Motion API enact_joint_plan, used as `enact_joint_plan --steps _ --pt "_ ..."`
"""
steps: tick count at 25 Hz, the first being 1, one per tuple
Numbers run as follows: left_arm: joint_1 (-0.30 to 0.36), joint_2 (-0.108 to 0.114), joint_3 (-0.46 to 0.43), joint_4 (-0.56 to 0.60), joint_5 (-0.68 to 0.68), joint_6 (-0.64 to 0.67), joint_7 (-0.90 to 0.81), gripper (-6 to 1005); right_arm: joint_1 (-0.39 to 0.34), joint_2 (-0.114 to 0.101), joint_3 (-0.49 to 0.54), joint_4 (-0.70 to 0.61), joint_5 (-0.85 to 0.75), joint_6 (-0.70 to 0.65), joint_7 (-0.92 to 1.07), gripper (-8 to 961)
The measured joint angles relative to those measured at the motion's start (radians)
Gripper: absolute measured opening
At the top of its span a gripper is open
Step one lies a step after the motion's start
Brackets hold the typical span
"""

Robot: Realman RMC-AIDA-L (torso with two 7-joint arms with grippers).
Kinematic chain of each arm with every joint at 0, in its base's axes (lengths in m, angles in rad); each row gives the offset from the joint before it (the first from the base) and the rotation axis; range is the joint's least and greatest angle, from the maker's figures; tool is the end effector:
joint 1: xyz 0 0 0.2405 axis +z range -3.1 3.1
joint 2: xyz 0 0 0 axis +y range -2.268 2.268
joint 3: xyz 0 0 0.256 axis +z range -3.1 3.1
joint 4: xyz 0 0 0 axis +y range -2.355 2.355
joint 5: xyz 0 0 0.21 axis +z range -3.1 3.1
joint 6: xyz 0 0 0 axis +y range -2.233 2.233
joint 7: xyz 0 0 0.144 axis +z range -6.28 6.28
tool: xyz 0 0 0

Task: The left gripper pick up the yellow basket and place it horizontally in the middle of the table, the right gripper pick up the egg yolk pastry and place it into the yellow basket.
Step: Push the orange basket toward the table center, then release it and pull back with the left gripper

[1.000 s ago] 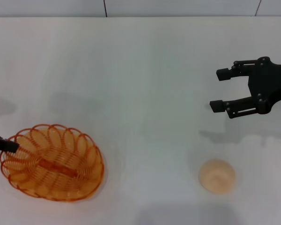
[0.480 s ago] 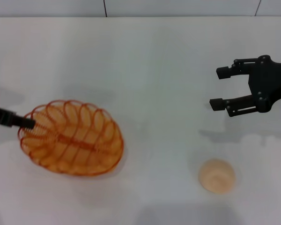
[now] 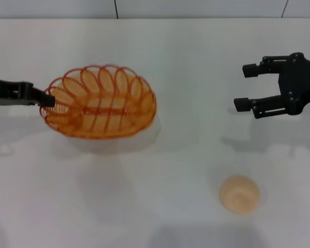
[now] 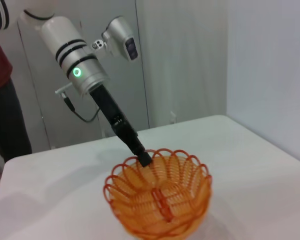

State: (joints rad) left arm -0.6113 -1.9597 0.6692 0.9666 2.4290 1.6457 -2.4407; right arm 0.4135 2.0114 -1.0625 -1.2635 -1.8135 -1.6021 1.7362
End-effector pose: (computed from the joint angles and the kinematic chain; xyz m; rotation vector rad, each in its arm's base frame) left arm -0.2757 0.3606 0.0869 -2.3160 -1.6433 -0.1689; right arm 0.1860 0.3327 0.0620 -2.8308 0.2956 0.5219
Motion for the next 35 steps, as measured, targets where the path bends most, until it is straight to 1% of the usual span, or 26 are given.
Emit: enact_joint_plan --steps 5,10,13,17,24,30,35 --pt "-0.025 0.001 0.009 -0.002 0.009 -0.025 -0.126 70 -0.003 -0.001 0.013 -0.006 0.010 -0.003 0.001 817" --pt "-0.068 0.022 0.032 -0.007 0.068 -0.021 -0.245 70 -0.004 -0.002 0.013 -0.008 0.011 -0.008 0.000 817" --pt "-0.092 0.031 0.053 -0.014 0.116 -0.018 -0.280 70 -0.004 -0.002 0.013 -0.008 0.011 -0.010 -0.004 817" --pt "-0.129 0.032 0.083 -0.045 0.146 -0.022 -0.294 70 -0.002 -0.001 0.013 -0.008 0.011 -0.011 -0.004 817" --pt "-0.163 0.021 0.091 -0.111 0.158 -0.071 -0.290 70 0.002 -0.001 0.013 -0.008 0.012 -0.016 -0.005 816" --pt "-0.198 0.017 0.092 -0.185 0.152 -0.122 -0.284 71 0.005 -0.002 0.013 -0.010 0.013 -0.018 -0.006 816" --pt "-0.229 0.004 0.092 -0.233 0.150 -0.159 -0.278 71 0.007 -0.004 0.013 -0.020 0.013 -0.025 -0.006 816"
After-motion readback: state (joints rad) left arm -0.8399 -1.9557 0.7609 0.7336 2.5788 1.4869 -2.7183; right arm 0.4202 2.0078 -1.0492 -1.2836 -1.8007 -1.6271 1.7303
